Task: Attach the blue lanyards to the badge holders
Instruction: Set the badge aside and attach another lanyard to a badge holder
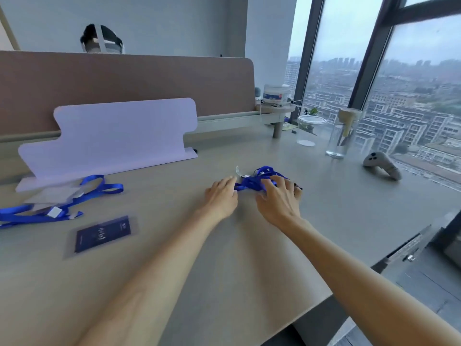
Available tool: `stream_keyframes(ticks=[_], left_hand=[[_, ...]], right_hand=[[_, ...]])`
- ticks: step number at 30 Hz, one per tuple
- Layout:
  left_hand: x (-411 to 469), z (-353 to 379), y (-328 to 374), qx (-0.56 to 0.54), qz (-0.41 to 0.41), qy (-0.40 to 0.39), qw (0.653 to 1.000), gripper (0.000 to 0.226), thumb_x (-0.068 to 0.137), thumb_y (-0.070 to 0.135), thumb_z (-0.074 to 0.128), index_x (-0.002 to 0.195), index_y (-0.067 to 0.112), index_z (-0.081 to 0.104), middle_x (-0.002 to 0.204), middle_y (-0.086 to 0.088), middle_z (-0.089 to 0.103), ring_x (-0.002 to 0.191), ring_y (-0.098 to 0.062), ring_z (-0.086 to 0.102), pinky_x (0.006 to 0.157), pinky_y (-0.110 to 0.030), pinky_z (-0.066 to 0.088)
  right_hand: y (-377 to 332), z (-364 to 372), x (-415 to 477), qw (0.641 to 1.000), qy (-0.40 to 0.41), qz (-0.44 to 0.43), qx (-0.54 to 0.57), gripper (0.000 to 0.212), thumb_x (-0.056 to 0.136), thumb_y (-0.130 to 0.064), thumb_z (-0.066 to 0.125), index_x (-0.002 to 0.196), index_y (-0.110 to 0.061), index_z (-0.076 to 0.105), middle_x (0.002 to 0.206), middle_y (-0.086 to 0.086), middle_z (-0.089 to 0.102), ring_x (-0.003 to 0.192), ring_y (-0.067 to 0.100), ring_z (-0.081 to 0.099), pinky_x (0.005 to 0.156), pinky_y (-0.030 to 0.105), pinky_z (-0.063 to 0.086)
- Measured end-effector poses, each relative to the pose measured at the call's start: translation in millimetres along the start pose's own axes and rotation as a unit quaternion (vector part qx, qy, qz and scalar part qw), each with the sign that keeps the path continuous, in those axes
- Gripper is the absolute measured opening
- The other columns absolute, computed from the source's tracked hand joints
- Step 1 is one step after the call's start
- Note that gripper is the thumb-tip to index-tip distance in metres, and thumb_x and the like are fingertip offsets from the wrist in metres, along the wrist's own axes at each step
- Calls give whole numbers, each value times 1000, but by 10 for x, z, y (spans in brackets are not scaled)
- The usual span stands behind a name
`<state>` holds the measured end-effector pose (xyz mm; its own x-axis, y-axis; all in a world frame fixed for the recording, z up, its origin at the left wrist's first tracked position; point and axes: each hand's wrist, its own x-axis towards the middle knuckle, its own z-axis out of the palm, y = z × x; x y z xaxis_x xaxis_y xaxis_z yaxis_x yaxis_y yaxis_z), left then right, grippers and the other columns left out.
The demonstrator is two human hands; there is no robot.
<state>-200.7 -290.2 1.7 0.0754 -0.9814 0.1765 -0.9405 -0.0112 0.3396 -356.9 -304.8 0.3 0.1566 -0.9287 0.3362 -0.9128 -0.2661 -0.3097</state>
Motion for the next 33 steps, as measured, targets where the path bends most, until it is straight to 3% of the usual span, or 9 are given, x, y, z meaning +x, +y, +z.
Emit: stream_keyframes(ticks=[8,11,15,20,24,28,30,31,33], left_hand=[[620,150,178,31,68,-25,997,64,92,-1,36,146,33,33,153,-1,34,137,-30,33,106,-41,34],[783,143,137,74,64,-78,992,60,92,3,39,141,37,41,139,-2,47,128,-28,41,97,-39,39],[903,76,209,145,107,-18,984,26,96,18,47,118,24,60,120,-4,60,116,-25,44,85,-35,38],[884,-106,224,-121,19,119,985,39,94,12,34,118,24,62,97,-5,68,93,-27,57,80,-34,45],[673,-459,286,-458,-73,122,877,37,96,9,30,116,19,60,86,4,70,78,-12,52,67,-20,38],[414,-767,69,-775,-154,111,603,24,99,10,37,105,17,60,93,1,71,90,-17,67,75,-25,44],[287,-878,-92,-852,-155,135,481,22,99,7,35,97,12,57,80,-3,64,72,-20,70,74,-31,51],[213,-911,-152,-854,-150,147,477,23,98,5,33,92,12,54,67,-3,57,55,-18,64,68,-32,50],[83,-905,-255,-784,-159,159,579,29,94,0,27,85,14,50,55,-2,44,38,-15,39,55,-30,39]], right_hand=[[246,19,212,997,-14,-34,75,12,82,-11,53,73,-18,57,74,-2,60,78,25,51,67,32,30],[399,101,214,992,-14,-60,108,14,84,-14,54,85,-15,68,85,0,66,85,23,52,68,32,35],[486,190,264,995,-2,-49,87,17,87,-19,51,96,-18,67,98,1,62,98,25,48,79,33,34],[496,181,348,999,28,-18,33,23,94,-20,46,108,-16,64,116,4,56,115,29,41,96,38,27],[485,131,392,993,108,-19,36,25,91,-11,45,107,-15,64,117,3,57,115,27,39,91,34,18],[442,120,362,994,108,3,28,23,94,-10,43,112,-12,58,128,6,50,120,30,34,91,36,20],[427,103,352,997,74,15,-4,24,95,-10,41,114,-11,56,130,9,49,119,32,35,90,38,25],[413,78,355,998,56,18,-19,25,95,-10,41,115,-11,56,128,10,51,117,34,38,87,39,29],[362,-1,375,999,29,39,17,29,93,-9,39,116,-11,57,122,12,57,110,35,48,80,38,35]])
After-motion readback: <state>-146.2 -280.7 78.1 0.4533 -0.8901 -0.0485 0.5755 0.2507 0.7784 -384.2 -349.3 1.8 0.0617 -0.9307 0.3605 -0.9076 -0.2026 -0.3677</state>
